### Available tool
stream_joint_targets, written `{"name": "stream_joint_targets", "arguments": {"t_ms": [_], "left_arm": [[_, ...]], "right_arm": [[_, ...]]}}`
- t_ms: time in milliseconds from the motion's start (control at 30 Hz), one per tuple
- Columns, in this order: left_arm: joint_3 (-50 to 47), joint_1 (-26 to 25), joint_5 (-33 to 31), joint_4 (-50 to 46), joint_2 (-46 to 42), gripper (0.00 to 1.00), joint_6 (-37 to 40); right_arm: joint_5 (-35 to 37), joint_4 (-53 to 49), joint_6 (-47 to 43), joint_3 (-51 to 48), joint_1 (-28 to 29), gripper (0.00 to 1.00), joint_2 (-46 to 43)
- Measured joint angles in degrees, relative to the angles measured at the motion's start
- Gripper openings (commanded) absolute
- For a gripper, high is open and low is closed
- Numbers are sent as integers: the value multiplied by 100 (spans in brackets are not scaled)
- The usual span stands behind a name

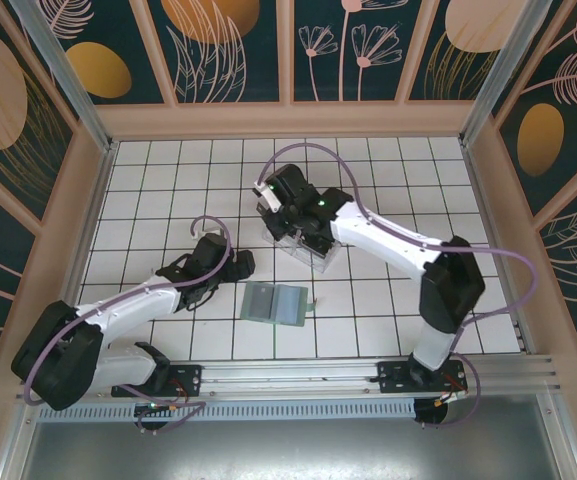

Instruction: Put the credit cards into the card holder

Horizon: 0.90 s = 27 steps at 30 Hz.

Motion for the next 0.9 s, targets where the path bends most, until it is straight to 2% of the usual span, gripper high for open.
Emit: {"name": "stream_joint_targets", "arguments": {"t_ms": [267, 467, 600, 900], "left_arm": [[-234, -83, -28, -297, -619, 99, 63], [-354, -796, -323, -608, -649, 99, 7], [-411, -1211, -588, -667, -579, 99, -164], [-562, -1565, -942, -780, -544, 99, -437]], "right_arm": [[-302, 1307, 1788, -2072, 599, 0, -1377], [-232, 2514, 3399, -3786, 1128, 0, -2026], [52, 3379, 4457, -4817, 1419, 0, -2389], [1095, 4986, 5987, -5947, 2258, 0, -2500]]}}
